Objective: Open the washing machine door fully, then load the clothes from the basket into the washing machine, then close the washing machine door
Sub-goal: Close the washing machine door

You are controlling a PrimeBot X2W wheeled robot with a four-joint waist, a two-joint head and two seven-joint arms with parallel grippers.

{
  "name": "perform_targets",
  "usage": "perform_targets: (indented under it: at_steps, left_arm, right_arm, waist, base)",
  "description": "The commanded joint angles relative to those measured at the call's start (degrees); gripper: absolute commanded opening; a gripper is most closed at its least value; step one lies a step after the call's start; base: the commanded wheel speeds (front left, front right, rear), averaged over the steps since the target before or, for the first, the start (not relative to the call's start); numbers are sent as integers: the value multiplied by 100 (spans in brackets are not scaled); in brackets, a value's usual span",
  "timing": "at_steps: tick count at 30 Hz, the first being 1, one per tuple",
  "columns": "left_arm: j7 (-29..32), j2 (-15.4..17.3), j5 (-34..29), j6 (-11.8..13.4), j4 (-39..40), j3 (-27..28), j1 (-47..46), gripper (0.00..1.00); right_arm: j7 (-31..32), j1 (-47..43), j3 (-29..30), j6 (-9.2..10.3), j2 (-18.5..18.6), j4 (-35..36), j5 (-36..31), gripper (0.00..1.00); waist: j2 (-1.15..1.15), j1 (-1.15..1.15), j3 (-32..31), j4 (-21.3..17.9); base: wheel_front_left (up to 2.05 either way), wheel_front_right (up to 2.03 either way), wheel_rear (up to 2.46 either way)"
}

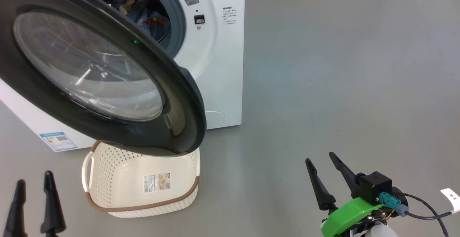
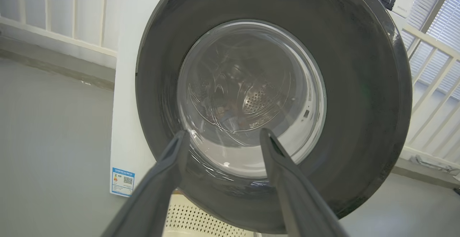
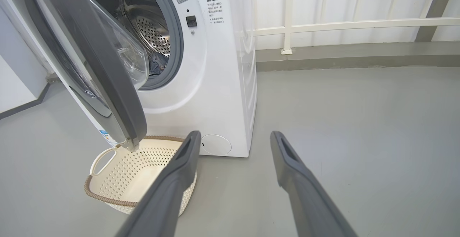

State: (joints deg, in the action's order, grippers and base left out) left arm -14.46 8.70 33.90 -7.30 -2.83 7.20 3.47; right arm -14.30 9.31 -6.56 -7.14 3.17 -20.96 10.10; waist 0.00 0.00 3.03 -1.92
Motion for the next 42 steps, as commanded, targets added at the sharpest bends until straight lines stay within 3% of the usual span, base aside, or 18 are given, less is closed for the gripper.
perform_targets:
  at_steps: [1, 5, 15, 42]
  left_arm:
    - [-52, 58, -366, 14, 168, 260, -50, 100]
    - [-52, 12, -1356, 50, 185, 254, 56, 100]
    - [-53, -348, -2205, 22, 225, 269, 243, 100]
    - [-53, -575, -2477, -1, 32, 371, 368, 100]
  right_arm:
    - [-70, -6, -133, -35, -29, 151, -55, 100]
    - [-70, 1, -134, -35, -29, 176, -58, 100]
    - [-70, 6, -117, -35, -29, 220, -44, 100]
    - [-70, -3, -87, -35, -29, 271, -120, 100]
  waist:
    - [0, 0, 2, 0]
    - [0, 0, 13, -2]
    - [0, 0, 37, -12]
    - [0, 0, 103, 5]
  base:
    - [0, 0, 0]
    - [0, 0, 0]
    - [0, 0, 0]
    - [0, 0, 0]
